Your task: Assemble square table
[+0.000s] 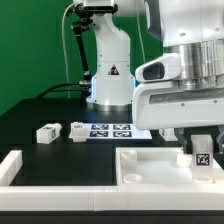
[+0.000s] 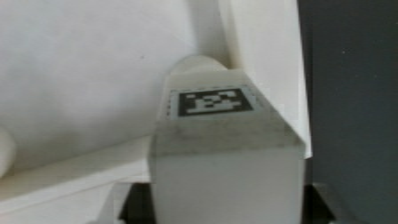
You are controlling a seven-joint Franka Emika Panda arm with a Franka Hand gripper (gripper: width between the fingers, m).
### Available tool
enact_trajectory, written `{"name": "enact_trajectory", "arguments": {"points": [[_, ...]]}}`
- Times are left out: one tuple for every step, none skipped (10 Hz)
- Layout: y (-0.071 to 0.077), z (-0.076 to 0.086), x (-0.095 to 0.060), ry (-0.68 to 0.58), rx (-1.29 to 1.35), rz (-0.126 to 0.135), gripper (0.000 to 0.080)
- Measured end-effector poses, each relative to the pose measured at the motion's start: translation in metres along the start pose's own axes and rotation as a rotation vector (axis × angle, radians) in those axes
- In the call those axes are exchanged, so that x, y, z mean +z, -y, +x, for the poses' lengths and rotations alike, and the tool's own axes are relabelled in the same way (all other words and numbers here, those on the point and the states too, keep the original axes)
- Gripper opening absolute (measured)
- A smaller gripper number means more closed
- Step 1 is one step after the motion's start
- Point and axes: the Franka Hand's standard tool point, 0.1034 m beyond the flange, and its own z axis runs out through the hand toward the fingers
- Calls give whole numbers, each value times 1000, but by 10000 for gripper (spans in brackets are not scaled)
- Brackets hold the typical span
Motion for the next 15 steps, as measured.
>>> {"name": "enact_trajectory", "arguments": {"points": [[-2,0,0,0,159,-1,293],[-5,0,1,6,409,2,293],[-7,-2,1,18,587,4,293],[-8,-3,2,37,772,10,294],[-10,-4,2,48,884,20,294],[-9,-6,2,55,1014,25,294],[-5,-10,2,59,1164,19,294],[-2,-12,2,62,1181,10,294],[-2,-12,2,58,1230,6,293],[-2,-12,3,58,1210,6,293],[-2,-12,2,55,1145,4,389],[-3,-11,2,51,925,7,537],[-3,-12,3,48,731,10,615],[-3,-14,3,35,721,16,639],[-4,-15,4,34,654,15,639]]}}
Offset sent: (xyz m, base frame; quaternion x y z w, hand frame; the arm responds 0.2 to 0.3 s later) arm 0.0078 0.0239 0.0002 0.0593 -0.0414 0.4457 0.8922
